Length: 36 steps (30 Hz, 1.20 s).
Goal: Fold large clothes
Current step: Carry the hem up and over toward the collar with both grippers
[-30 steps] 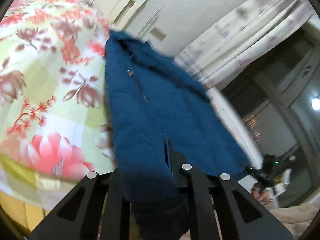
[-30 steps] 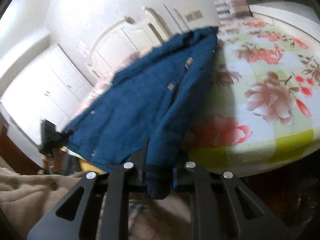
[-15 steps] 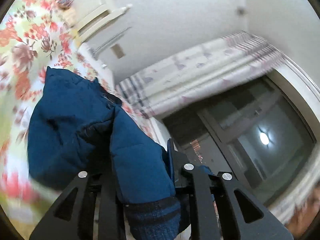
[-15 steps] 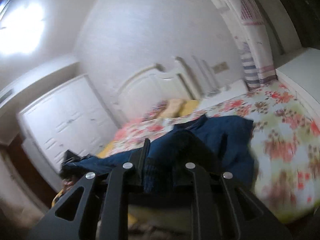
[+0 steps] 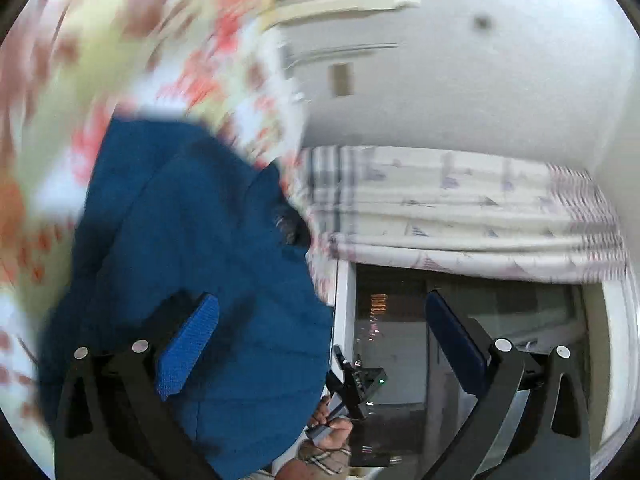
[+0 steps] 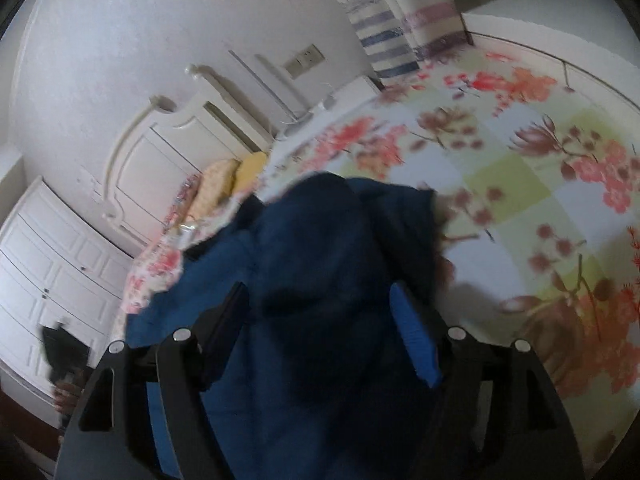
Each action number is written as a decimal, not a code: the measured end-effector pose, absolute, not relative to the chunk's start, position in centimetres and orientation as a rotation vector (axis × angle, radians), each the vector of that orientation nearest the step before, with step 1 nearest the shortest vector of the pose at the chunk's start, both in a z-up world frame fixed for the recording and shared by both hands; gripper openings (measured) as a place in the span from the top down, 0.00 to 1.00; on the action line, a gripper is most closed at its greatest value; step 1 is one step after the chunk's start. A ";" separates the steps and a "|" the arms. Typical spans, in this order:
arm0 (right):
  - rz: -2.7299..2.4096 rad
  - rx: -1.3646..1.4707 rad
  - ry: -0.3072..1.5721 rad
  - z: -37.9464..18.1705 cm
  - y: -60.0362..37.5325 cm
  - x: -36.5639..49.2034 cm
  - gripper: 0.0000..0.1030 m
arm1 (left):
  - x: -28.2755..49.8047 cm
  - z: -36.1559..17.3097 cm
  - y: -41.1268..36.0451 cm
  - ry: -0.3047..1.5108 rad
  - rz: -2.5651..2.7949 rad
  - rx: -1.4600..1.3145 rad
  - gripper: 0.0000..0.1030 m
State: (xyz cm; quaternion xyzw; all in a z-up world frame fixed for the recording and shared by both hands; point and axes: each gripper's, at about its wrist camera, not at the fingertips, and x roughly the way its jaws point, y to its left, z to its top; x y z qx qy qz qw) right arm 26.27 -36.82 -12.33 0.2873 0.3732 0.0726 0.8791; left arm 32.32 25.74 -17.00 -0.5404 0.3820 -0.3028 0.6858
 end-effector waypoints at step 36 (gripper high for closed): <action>0.365 0.093 0.737 -6.5 -32.6 29.3 0.85 | 32.4 -15.1 18.0 0.763 -0.418 -0.236 0.83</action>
